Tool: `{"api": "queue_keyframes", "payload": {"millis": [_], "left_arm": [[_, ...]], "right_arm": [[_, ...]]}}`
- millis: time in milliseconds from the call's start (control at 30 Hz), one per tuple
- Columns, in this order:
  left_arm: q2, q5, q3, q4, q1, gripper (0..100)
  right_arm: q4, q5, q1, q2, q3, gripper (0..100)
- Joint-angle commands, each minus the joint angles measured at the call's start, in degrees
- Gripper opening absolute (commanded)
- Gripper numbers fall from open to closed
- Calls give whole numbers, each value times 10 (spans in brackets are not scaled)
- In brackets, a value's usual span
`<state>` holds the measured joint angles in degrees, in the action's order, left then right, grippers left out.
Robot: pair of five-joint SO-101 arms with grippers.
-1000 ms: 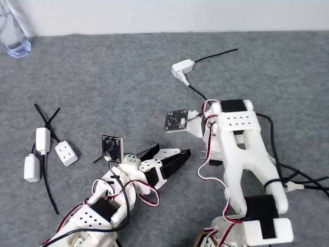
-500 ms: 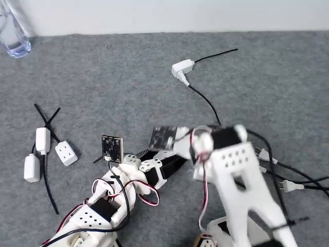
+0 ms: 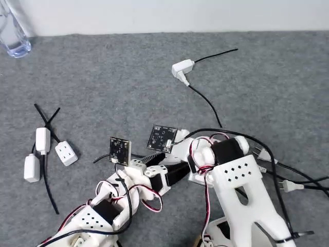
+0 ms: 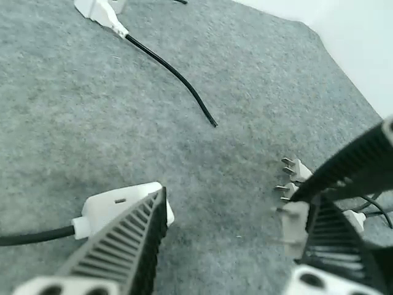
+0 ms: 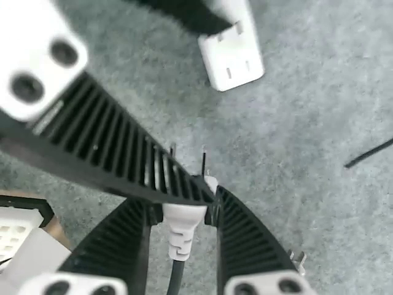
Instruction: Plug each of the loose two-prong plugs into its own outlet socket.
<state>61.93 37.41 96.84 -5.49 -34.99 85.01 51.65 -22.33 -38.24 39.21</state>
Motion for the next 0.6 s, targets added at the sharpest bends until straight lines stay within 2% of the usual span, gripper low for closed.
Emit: {"api": "queue_keyframes", "payload": {"millis": [0, 567], "left_arm": [[3, -3, -8, -8, -9, 342], [3, -13, -8, -12, -14, 342]], "right_arm": [[9, -5, -4, -15, -46, 8], [58, 0, 1, -109, -47, 8]]}}
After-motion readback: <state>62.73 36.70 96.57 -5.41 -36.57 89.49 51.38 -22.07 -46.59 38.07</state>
